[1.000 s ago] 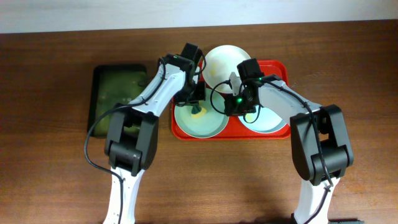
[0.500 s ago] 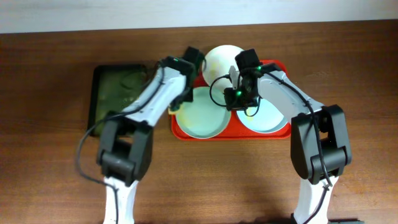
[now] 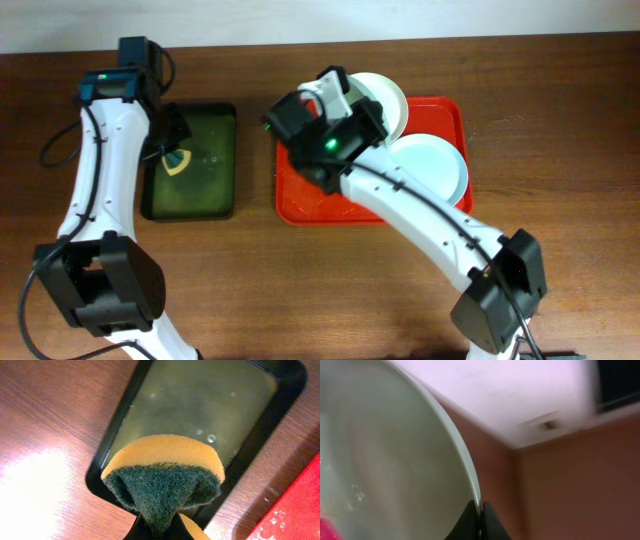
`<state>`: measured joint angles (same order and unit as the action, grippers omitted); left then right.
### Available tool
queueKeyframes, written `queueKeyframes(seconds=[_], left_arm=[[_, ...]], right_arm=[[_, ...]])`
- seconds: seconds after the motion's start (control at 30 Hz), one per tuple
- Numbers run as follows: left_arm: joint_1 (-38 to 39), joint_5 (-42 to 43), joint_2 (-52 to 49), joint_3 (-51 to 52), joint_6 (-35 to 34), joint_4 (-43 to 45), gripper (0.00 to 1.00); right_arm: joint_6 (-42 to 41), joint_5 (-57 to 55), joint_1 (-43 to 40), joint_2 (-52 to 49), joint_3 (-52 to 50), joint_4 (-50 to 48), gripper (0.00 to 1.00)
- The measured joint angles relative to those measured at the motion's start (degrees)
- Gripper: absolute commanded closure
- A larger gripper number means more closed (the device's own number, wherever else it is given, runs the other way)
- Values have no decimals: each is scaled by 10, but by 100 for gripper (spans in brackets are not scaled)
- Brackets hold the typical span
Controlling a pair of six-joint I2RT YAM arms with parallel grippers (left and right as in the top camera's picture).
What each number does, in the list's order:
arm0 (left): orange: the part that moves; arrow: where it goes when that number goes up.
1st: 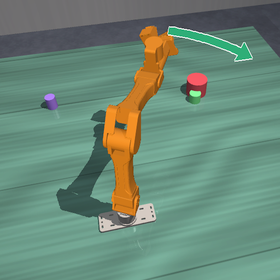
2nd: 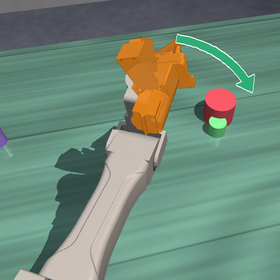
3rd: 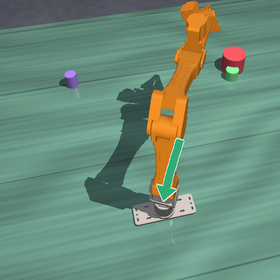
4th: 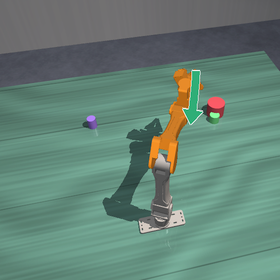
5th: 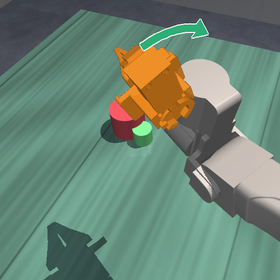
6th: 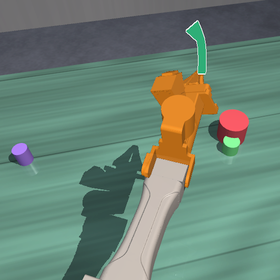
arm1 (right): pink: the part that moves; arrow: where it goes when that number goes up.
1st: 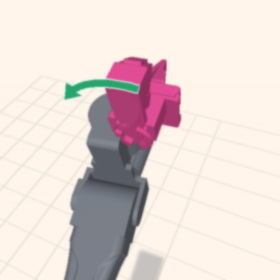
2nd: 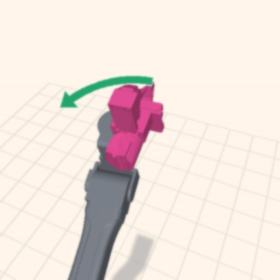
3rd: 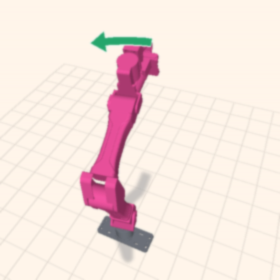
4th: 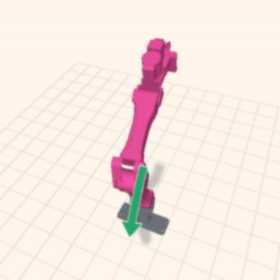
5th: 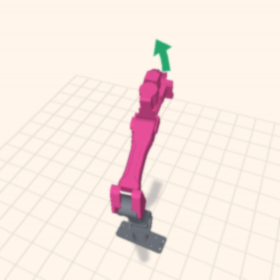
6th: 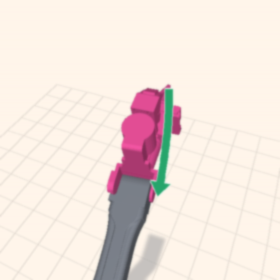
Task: Clean dirty plates on tray and stack at the side
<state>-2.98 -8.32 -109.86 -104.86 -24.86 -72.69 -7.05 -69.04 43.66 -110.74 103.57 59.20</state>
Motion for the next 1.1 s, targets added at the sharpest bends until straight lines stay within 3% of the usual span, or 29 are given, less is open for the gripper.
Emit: queueKeyframes(seconds=[0.1, 0.17, 0.27, 0.33, 0.43, 0.57, 0.73, 0.9, 0.93, 0.97, 1.07, 1.1], left_arm=[[-6, 0, 0, 0, 0, 0, 100], [-5, 0, 0, 0, 0, 0, 100], [-5, 0, 0, 0, 0, 0, 100], [-5, 0, 0, 0, 0, -1, 100], [-5, 1, 0, 0, 0, -1, 100], [-5, 0, 0, 0, 0, -1, 100], [-5, 0, 0, 0, 0, -1, 100], [-5, 0, 0, 0, 0, 3, 100], [-5, 1, 0, 0, 0, 5, 100], [-5, 0, 0, 0, 0, 10, 100], [-5, 0, 0, 0, 0, 12, 100], [-5, 0, 0, 0, 0, 12, 100]], right_arm=[[45, -136, 38, 0, 0, -11, 96], [67, -136, 45, 0, 0, -14, 96], [76, 90, 6, 1, 0, -23, 96], [77, 292, -74, -1, -7, -55, 96], [77, 660, -285, -9, -13, -58, 96], [75, 904, -499, -31, -15, -52, 96], [55, 964, -690, -117, -16, -64, 96], [23, 921, -796, -165, -16, -101, 96], [23, 908, -807, -165, -16, -103, 82], [23, 895, -812, -165, -16, -106, 61], [10, 878, -813, -165, -16, -106, 59], [-6, 900, -813, -165, -9, -96, 52]])
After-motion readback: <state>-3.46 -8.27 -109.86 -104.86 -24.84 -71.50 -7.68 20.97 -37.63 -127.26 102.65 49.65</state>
